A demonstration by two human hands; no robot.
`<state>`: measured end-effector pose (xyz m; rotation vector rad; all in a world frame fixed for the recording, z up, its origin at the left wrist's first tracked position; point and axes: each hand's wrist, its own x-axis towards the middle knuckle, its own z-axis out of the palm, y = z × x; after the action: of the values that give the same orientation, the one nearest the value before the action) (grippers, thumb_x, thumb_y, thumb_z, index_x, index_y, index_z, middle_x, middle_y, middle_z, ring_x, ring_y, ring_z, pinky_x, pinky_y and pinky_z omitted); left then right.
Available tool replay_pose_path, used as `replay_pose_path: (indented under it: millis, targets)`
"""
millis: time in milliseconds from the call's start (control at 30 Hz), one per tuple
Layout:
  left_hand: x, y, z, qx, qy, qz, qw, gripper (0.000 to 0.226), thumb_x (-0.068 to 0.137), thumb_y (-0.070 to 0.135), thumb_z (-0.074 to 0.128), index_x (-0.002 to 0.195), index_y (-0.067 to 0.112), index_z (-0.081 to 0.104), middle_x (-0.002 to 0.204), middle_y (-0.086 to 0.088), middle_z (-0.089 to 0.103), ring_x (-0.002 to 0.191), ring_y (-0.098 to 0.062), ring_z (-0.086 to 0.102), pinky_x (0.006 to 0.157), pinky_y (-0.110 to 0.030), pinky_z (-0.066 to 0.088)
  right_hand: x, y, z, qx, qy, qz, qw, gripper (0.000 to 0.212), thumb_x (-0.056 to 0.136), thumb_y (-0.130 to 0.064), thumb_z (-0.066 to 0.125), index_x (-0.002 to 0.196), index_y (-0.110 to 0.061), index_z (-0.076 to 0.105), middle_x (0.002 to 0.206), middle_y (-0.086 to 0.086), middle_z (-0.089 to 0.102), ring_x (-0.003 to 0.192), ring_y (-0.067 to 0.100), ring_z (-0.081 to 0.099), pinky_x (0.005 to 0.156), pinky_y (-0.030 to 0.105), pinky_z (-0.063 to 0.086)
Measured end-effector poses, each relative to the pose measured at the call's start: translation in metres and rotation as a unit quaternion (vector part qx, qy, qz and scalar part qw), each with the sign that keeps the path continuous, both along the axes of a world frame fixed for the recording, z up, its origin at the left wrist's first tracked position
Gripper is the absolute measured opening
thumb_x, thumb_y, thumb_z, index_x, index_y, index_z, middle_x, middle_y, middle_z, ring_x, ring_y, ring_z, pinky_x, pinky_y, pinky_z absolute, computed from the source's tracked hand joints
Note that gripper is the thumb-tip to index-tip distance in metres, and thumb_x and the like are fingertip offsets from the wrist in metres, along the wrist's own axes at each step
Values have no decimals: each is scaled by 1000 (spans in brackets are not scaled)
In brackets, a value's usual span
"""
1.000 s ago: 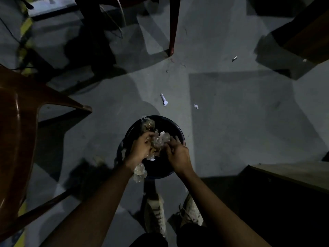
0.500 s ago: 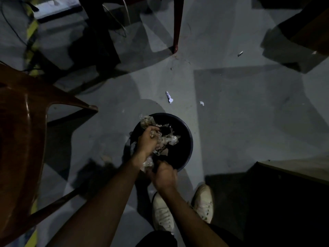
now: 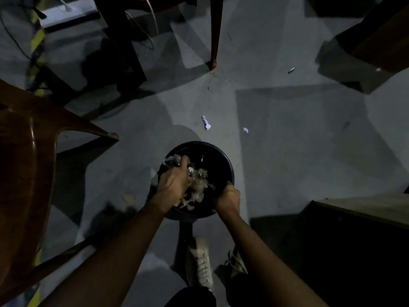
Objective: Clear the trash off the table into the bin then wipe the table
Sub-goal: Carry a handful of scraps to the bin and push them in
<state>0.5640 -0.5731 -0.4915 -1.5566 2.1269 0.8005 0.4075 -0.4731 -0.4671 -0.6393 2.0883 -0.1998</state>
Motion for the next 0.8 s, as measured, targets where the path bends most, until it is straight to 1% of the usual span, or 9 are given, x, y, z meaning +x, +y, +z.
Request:
replay_pose_path:
  millis: [100, 200, 267, 400, 500, 567, 633, 700, 800]
  targets:
    - [-7, 8, -5, -54, -38, 1, 998, 57, 104, 25, 63, 152, 14, 34, 120, -23, 72, 106, -42, 71, 90, -46, 53, -4, 4, 3, -27, -13, -4, 1000, 29, 99, -14, 68, 127, -6, 64, 122, 18, 73, 107, 38, 72, 81, 35, 56]
    - [-7, 12, -7, -33, 8, 57, 998, 50, 100, 29, 72, 145, 14, 55, 133, -23, 61, 118, -44, 64, 104, -43, 47, -7, 11, 5, -41, -21, 13, 999, 31, 99, -19, 68, 127, -6, 62, 116, 15, 74, 98, 33, 74, 80, 36, 63]
    - [-11, 15, -9, -10, 73, 116, 990, 38, 99, 25, 75, 134, 12, 66, 133, -22, 58, 113, -41, 67, 100, -41, 53, -10, 18, 5, -51, -24, 16, 998, 33, 101, -20, 66, 130, -5, 60, 116, 14, 75, 97, 31, 74, 76, 32, 60]
    - [-13, 15, -17, 37, 163, 240, 956, 36, 104, 21, 66, 134, 3, 58, 133, -20, 58, 90, -19, 67, 94, -39, 59, -16, 31, 13, -72, -38, 14, 997, 31, 101, -15, 62, 130, -4, 61, 117, 15, 75, 100, 33, 73, 75, 29, 53]
    - [-11, 16, -23, 31, 130, 241, 961, 51, 104, 35, 55, 141, -1, 60, 139, -19, 57, 114, -33, 67, 108, -41, 54, -19, 41, 25, -85, -39, 5, 996, 25, 101, -13, 63, 124, -4, 63, 115, 12, 74, 102, 31, 71, 70, 15, 39]
    - [-15, 18, -8, 20, 115, 170, 978, 37, 106, 19, 56, 141, 11, 63, 138, -22, 63, 123, -43, 65, 110, -49, 53, -21, 47, 34, -93, -40, 2, 995, 20, 102, -15, 63, 120, -7, 64, 114, 10, 74, 101, 30, 70, 71, 16, 37]
    - [-20, 19, 13, -6, 117, 135, 984, 53, 99, 3, 60, 146, 25, 51, 131, -24, 68, 117, -46, 68, 103, -52, 56, -23, 50, 44, -98, -43, 0, 994, 16, 103, -16, 62, 116, -8, 64, 113, 10, 73, 101, 28, 69, 74, 20, 41]
    - [-21, 21, 22, -29, 120, 152, 981, 65, 93, -4, 61, 150, 23, 46, 133, -27, 64, 117, -46, 67, 103, -51, 57, -26, 51, 55, -107, -45, -4, 993, 13, 103, -16, 62, 114, -8, 64, 111, 9, 73, 100, 27, 68, 76, 22, 43]
    - [-15, 22, 16, -31, 98, 177, 979, 45, 92, 2, 61, 133, 20, 71, 128, -26, 62, 111, -46, 67, 106, -47, 57, -31, 47, 73, -121, -41, 5, 992, 14, 104, -15, 61, 115, -8, 65, 111, 8, 72, 93, 18, 62, 73, 16, 38]
